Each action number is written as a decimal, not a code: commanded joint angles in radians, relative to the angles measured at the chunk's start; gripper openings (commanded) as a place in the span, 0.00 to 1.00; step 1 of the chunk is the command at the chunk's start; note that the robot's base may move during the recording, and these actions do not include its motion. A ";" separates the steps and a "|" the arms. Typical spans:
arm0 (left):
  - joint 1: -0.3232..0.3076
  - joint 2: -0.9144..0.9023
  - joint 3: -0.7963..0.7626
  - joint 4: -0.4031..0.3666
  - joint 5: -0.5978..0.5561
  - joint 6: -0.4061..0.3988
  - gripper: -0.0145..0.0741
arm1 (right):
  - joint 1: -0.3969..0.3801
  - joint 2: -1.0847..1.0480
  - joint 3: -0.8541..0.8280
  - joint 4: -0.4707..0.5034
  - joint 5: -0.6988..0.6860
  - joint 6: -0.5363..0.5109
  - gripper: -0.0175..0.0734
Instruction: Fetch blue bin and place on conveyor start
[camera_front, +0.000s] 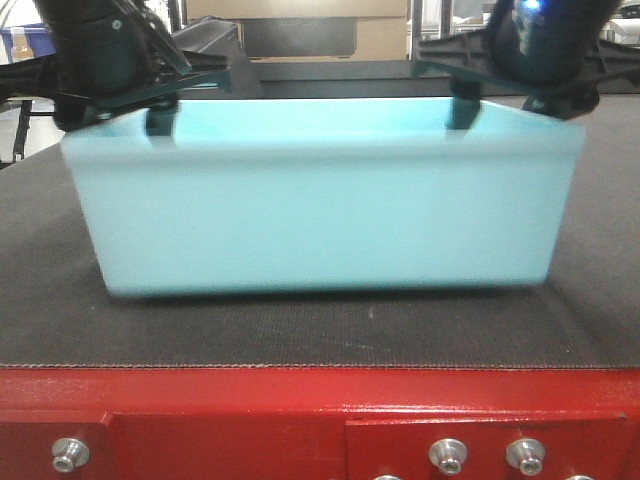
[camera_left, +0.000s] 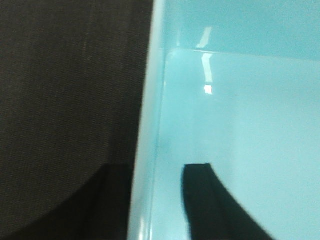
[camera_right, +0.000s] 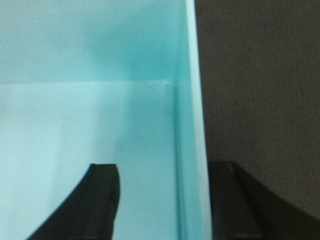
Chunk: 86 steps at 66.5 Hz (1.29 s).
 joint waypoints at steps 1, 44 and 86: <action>-0.010 -0.020 -0.016 0.019 0.033 0.004 0.56 | 0.004 -0.004 -0.037 -0.008 0.035 -0.001 0.53; -0.006 -0.193 -0.022 0.016 0.097 0.004 0.57 | 0.026 -0.180 -0.067 -0.042 0.072 -0.042 0.47; -0.006 -0.484 0.180 -0.012 -0.227 0.011 0.04 | 0.053 -0.415 0.123 -0.042 -0.084 -0.092 0.01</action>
